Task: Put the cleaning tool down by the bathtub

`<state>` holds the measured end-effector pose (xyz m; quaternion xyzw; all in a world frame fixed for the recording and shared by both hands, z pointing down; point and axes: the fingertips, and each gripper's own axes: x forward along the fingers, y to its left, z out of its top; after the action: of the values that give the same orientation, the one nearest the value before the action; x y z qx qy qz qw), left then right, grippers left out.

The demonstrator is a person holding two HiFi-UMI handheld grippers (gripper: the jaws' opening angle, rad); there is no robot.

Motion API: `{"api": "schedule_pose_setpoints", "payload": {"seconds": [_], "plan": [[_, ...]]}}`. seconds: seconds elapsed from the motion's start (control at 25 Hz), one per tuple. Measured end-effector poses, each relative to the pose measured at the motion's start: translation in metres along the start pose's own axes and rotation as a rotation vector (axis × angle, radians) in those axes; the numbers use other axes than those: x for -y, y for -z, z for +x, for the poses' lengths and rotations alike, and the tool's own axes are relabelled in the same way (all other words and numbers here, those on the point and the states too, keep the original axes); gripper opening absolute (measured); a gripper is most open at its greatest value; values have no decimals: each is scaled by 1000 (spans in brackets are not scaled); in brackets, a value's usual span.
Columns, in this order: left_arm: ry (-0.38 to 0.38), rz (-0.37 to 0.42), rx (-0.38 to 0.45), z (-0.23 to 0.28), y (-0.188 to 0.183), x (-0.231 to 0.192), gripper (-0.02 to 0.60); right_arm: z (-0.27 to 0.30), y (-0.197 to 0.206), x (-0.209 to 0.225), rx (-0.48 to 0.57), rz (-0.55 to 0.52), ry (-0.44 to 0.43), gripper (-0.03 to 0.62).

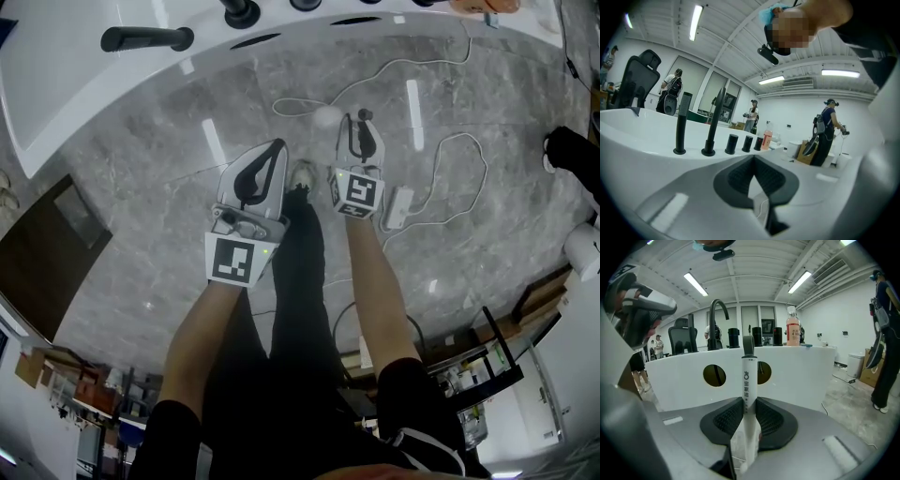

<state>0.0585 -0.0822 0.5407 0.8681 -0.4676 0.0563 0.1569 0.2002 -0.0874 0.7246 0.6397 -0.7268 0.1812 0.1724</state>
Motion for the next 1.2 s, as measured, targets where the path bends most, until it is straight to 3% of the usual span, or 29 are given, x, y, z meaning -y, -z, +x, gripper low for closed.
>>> {"api": "schedule_pose_setpoints", "payload": {"seconds": [0.68, 1.2], "plan": [[-25, -23, 13, -1, 15, -17, 8, 53, 66, -2, -83, 3, -7, 86], [-50, -32, 25, -3, 9, -37, 8, 91, 64, -11, -126, -17, -29, 86]]}}
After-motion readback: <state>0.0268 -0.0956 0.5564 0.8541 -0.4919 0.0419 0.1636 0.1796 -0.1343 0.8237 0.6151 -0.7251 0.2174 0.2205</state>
